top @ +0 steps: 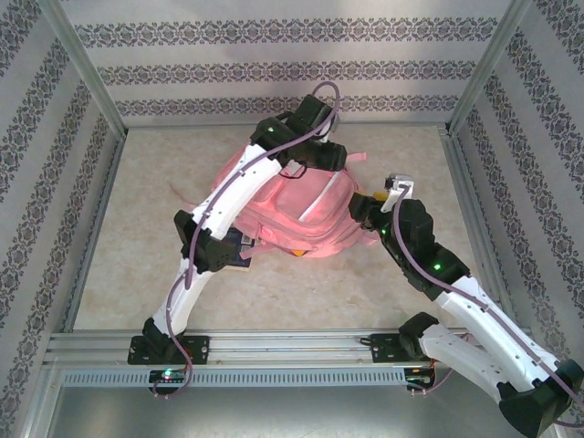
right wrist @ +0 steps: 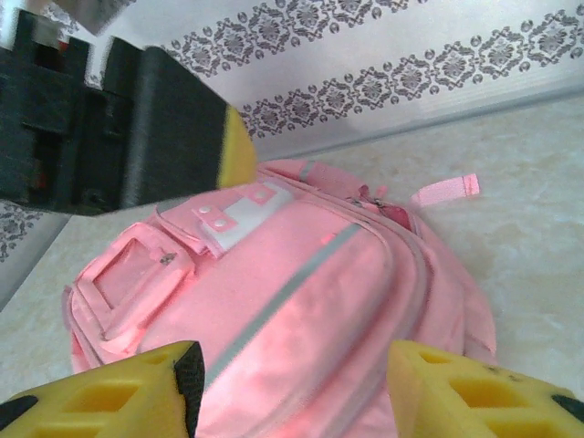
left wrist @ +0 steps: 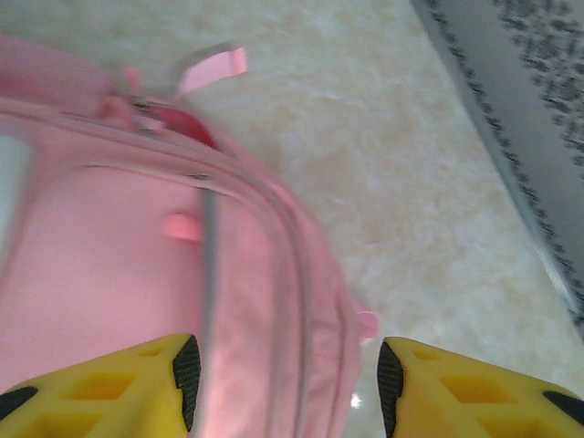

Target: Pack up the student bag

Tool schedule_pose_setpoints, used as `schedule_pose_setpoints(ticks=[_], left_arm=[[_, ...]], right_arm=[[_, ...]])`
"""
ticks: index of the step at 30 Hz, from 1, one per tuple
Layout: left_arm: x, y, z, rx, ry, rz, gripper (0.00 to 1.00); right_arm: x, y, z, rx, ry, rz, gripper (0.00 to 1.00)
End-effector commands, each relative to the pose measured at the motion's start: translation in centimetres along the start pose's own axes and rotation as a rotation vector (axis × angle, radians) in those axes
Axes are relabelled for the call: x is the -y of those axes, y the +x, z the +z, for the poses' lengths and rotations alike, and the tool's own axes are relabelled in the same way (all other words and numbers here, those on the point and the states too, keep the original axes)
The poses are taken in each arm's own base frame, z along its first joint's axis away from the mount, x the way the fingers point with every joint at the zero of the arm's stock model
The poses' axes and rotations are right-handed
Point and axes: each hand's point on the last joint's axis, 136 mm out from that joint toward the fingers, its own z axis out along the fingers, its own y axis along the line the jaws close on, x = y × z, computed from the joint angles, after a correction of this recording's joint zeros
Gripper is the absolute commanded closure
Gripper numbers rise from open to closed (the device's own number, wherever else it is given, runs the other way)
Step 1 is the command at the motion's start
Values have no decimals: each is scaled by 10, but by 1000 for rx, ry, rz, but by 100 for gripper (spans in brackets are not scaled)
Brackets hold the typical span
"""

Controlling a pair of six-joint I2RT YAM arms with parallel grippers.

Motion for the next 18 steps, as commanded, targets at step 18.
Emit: schedule_pose_setpoints(ticks=[18], left_arm=[[-213, 175, -79, 24, -286, -505, 42]], right_arm=[[-40, 47, 14, -284, -176, -85, 58]])
